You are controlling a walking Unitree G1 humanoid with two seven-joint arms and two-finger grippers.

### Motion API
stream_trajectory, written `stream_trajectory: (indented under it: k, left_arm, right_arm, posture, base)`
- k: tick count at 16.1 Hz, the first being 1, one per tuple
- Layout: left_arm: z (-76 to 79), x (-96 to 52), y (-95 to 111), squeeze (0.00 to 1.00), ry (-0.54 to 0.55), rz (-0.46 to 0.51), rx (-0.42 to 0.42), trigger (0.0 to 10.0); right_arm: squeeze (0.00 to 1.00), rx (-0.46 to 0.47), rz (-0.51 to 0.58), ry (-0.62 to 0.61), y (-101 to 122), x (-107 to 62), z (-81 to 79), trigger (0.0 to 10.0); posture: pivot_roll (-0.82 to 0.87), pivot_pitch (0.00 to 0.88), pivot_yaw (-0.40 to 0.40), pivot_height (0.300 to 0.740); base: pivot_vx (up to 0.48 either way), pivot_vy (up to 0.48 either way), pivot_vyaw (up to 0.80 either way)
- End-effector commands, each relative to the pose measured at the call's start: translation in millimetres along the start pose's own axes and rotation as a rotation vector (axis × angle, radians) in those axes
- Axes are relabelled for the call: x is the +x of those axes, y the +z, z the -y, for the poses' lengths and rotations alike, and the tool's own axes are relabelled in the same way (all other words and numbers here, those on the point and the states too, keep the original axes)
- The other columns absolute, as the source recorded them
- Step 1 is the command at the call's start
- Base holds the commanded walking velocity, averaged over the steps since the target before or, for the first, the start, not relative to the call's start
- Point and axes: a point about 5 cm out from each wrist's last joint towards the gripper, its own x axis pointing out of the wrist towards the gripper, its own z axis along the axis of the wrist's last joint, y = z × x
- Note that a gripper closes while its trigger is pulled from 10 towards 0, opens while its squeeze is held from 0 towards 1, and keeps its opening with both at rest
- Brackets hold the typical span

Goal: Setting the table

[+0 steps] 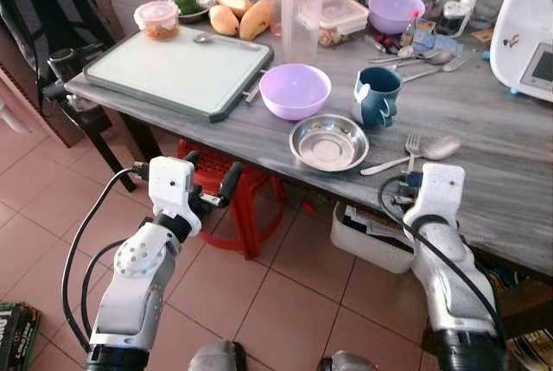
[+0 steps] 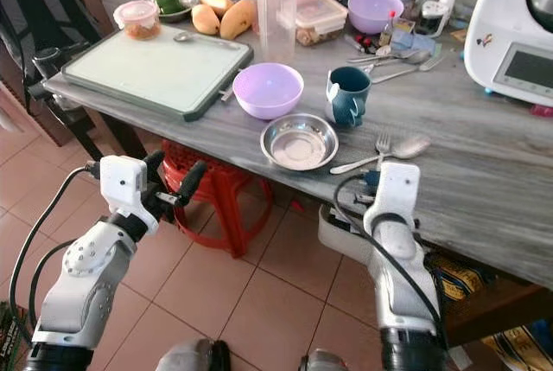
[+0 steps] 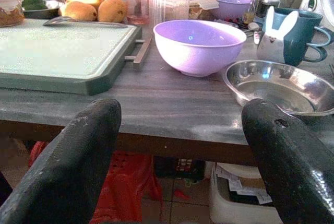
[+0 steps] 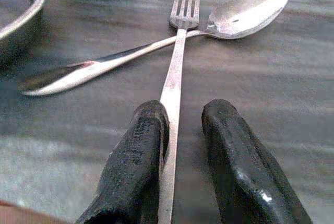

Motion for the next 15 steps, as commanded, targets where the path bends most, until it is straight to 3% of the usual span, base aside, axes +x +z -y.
stream_trajectory:
  k: [1,6,8,15]
  left_arm:
    - [-1.1,1.5,1,0.0,-0.011,-0.006,0.014,10.0]
    - [-2.4,3.1,2,0.0,-0.009,-0.003,0.019,10.0]
    - [-1.3,4.5,3,0.0,-0.01,0.001,0.02,10.0]
    - [-2.1,5.8,3,0.0,-0.004,0.007,0.023,10.0]
  right_arm:
    - [0.0,-0.006,-0.114,-0.024,-21,-4.4,2.2,9.5]
    - [0.0,-0.029,-0.08,-0.026,-18,-11.1,1.0,10.0]
    - [0.0,-0.073,-0.017,-0.026,-9,-4.0,-1.9,10.0]
    - [0.0,-0.051,0.074,-0.051,19,16.4,-8.2,10.0]
  posture:
    - [0.0,0.05,0.059,0.74]
    - [0.0,0.038,0.06,0.74]
    - [0.01,0.03,0.059,0.74]
    - [0.02,0.006,0.057,0.74]
  base:
    - [0.0,0.0,0.0]
    - [0.0,0.0,0.0]
    - [0.0,0.0,0.0]
    - [0.0,0.0,0.0]
